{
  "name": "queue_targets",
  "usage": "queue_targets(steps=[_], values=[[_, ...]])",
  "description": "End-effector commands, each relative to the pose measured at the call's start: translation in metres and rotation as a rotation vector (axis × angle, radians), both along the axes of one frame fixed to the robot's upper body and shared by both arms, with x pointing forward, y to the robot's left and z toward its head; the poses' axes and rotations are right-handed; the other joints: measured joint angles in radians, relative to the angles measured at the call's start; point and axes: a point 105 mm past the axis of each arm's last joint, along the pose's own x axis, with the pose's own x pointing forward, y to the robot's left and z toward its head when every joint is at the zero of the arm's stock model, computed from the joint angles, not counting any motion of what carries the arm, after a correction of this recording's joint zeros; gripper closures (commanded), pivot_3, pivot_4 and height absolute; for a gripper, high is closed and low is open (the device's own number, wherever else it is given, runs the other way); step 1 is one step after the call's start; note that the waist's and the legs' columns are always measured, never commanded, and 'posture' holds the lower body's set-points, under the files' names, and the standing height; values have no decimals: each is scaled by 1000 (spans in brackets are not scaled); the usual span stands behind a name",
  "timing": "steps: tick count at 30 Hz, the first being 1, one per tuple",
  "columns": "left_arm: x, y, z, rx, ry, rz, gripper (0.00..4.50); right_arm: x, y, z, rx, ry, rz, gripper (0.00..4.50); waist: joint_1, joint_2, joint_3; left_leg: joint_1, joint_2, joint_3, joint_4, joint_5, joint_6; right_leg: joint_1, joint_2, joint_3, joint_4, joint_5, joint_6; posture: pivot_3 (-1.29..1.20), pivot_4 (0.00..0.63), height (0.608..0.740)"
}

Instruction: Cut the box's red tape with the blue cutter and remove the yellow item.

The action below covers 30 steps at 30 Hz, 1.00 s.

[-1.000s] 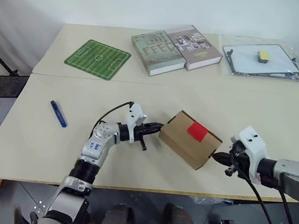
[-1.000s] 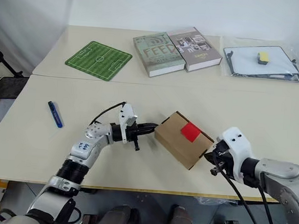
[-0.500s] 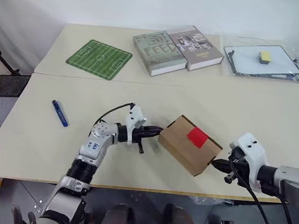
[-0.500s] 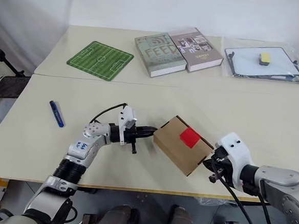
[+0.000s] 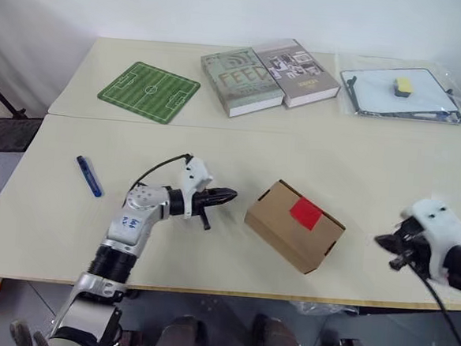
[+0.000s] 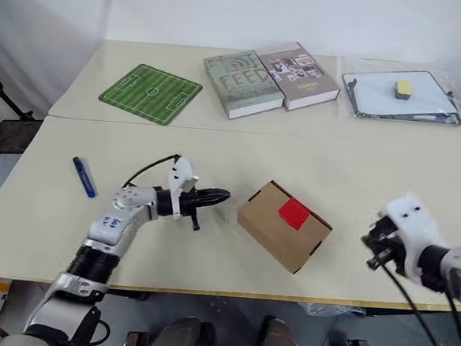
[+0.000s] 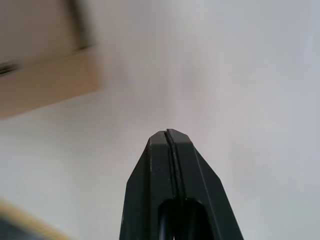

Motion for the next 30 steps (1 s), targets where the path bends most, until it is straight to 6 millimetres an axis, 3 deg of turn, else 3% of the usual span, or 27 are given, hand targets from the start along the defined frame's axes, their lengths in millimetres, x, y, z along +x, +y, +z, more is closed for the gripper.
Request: queue_targets(steps=[1, 5, 9, 11, 12, 16, 20, 24, 28, 30], values=[[7, 22, 29, -11, -109, 145, 3243, 18, 7, 42, 36, -170, 91, 3558, 0, 0, 0, 0, 0, 0, 0, 0, 0, 0, 0, 0, 1, 0, 0, 0, 150, 740], [12, 41, 52, -53, -209, 312, 2006, 38, 33, 61, 98, -254, 236, 2165, 4, 0, 0, 0, 1, -1, 0, 0, 0, 0, 0, 0, 0, 0, 0, 0, 150, 740], [9, 62, 74, -96, -280, 522, 720, 54, 66, 59, 95, -301, 465, 703, 5, -2, 1, -1, 0, -2, 0, 0, 0, 0, 0, -1, 1, 0, 0, 0, 150, 740], [3, 70, 76, -92, -301, 598, 156, 58, 75, 58, 181, -271, 540, 118, 3, -2, 1, -1, 0, -2, 0, 0, 0, 0, 0, -1, 0, 1, 1, 0, 150, 740], [2, 72, 76, -90, -302, 621, 11, 59, 78, 59, 226, -255, 564, 0, 3, -2, 1, -1, -1, -2, 0, 0, 0, 0, 0, -1, 0, 1, 1, 0, 150, 740], [-13, 129, 79, -92, -383, 984, 11, 79, 90, 67, 219, -321, 631, 0, 2, -2, 1, -1, 0, -1, 1, 0, 0, 0, 0, -1, 0, 1, 1, 0, 150, 740], [-24, 161, 82, -117, -360, 1244, 11, 92, 100, 67, 234, -315, 665, 0, 2, -2, 1, -1, 1, -1, 2, 0, 0, 0, 0, -1, 1, 1, 1, 0, 150, 740], [-29, 174, 74, -92, -264, 1379, 11, 98, 109, 64, 242, -297, 707, 0, 10, -3, 1, -2, 0, -2, 3, 0, 0, 0, -1, -1, 1, 1, 1, 0, 150, 740], [-30, 191, 49, -148, -68, 1530, 11, 104, 117, 63, 248, -293, 726, 0, 6, -3, 1, -3, 0, -3, 4, 0, 0, 0, -1, -1, 1, 1, 1, 0, 150, 740], [-26, 190, 39, -153, -1, 1536, 11, 105, 119, 63, 254, -295, 735, 0, 4, -3, 1, -3, 0, -3, 4, 0, 0, 0, 0, -2, 1, 1, 1, 0, 150, 740]])
